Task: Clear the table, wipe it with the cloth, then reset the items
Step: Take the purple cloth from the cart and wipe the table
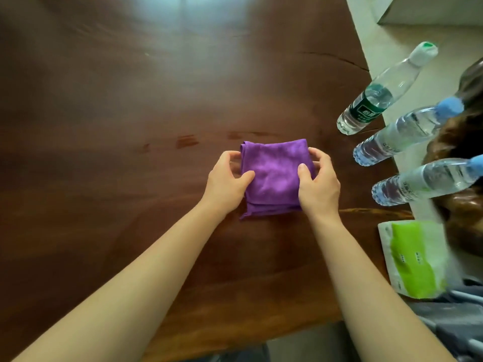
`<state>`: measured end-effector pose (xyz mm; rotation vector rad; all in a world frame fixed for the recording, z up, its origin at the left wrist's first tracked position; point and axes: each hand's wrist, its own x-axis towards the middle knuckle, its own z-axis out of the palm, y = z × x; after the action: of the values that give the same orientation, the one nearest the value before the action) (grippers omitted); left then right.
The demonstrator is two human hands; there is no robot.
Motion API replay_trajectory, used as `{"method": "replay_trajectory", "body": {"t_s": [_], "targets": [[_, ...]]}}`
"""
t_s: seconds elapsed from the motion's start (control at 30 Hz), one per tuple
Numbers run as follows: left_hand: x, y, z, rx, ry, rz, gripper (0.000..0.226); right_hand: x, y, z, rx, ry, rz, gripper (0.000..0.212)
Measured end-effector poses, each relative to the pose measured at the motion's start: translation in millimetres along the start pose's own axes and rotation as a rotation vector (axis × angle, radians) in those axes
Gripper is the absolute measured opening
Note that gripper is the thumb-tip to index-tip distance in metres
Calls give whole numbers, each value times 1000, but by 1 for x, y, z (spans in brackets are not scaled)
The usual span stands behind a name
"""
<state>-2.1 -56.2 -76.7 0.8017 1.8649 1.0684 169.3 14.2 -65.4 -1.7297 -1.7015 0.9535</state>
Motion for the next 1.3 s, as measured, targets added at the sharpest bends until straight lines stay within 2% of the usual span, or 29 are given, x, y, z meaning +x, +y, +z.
{"method": "replay_trajectory", "body": {"t_s": [0.27, 0.4, 0.5, 0.57, 0.63, 0.77, 0.9, 1.0, 1.17, 1.3], "targets": [[77, 27, 43, 160, 34, 70, 44, 90, 14, 7, -87, -2, -48, 42], [74, 26, 33, 275, 12, 128, 50, 92, 24, 23, -435, 71, -135, 59], [57, 9, -5, 379, 177, 213, 44, 79, 27, 45, -581, 4, -320, 63], [40, -11, -47, 492, 289, 215, 41, 70, 30, 63, -644, -95, -320, 65], [21, -35, -94, 624, 367, 165, 41, 64, 31, 77, -693, -100, -292, 68], [-20, -79, -168, 857, 384, -4, 49, 58, 12, 108, -669, -77, -325, 66], [-45, -107, -195, 929, 298, -109, 54, 34, -26, 158, -653, -156, -429, 62], [-50, -118, -197, 929, 261, -114, 58, 0, -60, 204, -632, -238, -546, 60], [-53, -127, -196, 912, 288, -84, 57, -59, -104, 273, -585, -385, -715, 60], [-54, -129, -197, 892, 276, -89, 57, -78, -112, 295, -643, -400, -804, 55]]}}
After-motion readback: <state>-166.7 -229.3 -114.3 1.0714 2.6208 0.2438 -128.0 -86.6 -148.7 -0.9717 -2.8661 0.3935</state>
